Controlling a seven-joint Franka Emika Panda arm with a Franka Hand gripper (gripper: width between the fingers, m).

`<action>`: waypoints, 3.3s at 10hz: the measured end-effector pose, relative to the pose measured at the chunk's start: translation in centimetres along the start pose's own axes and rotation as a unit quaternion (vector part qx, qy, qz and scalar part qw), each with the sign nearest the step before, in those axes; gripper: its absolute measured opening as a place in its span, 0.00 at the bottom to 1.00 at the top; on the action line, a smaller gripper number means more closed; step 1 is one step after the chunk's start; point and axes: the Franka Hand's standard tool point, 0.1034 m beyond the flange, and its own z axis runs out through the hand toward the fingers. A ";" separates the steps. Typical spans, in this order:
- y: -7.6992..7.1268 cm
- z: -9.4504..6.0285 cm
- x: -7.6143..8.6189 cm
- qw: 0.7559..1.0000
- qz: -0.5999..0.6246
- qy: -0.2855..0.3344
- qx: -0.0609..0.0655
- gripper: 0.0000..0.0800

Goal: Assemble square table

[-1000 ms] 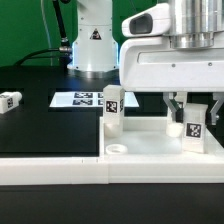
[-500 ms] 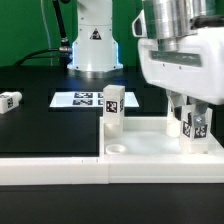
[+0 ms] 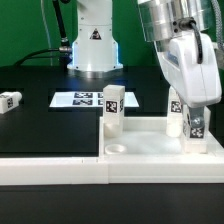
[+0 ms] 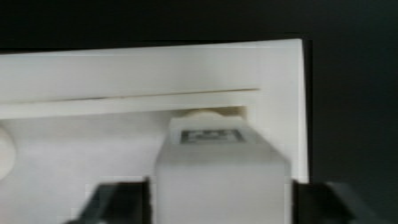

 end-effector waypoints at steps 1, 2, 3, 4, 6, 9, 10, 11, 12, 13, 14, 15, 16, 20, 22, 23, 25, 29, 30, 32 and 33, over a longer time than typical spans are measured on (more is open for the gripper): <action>-0.1 0.0 -0.5 0.996 -0.086 0.007 -0.005 0.65; -0.2 0.1 -0.5 0.983 -0.184 0.010 -0.002 0.65; -0.2 0.3 -0.4 0.973 -0.230 0.010 0.000 0.78; -0.2 0.3 -0.4 0.970 -0.242 0.011 -0.001 0.80; -0.2 0.3 -0.3 0.954 -0.299 0.011 -0.002 0.81; -0.7 0.0 -0.6 0.856 -0.515 0.028 -0.024 0.81; -0.7 0.1 -0.8 0.835 -0.549 0.028 -0.024 0.81; -0.7 0.1 -0.8 0.842 -0.538 0.029 -0.023 0.81; -0.7 0.1 -0.8 0.845 -0.534 0.029 -0.023 0.66; -0.7 0.1 -0.8 0.847 -0.530 0.029 -0.023 0.49; -0.7 0.1 -0.6 0.864 -0.502 0.030 -0.023 0.49; -0.6 0.1 -0.5 0.881 -0.471 0.031 -0.022 0.39; -0.6 0.1 -0.5 0.899 -0.436 0.032 -0.022 0.39; -0.4 0.2 0.0 0.996 -0.094 -0.001 -0.002 0.38; -0.2 0.2 0.0 1.000 0.010 -0.019 0.008 0.37; -0.1 0.3 -0.1 0.999 0.045 -0.020 0.007 0.37; -0.1 0.3 -0.1 0.999 0.044 -0.019 0.007 0.37; -0.3 0.2 -0.4 0.976 -0.216 0.005 0.003 0.78; -0.3 0.2 -0.3 0.968 -0.251 0.005 0.003 0.78; -0.3 0.2 -0.2 0.954 -0.300 0.006 0.002 0.81; -0.3 0.2 -0.2 0.932 -0.362 0.013 -0.005 0.81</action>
Offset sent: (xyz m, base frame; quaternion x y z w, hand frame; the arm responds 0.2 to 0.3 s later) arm 0.0000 0.0000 0.0000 0.0000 0.0000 -0.1296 0.9916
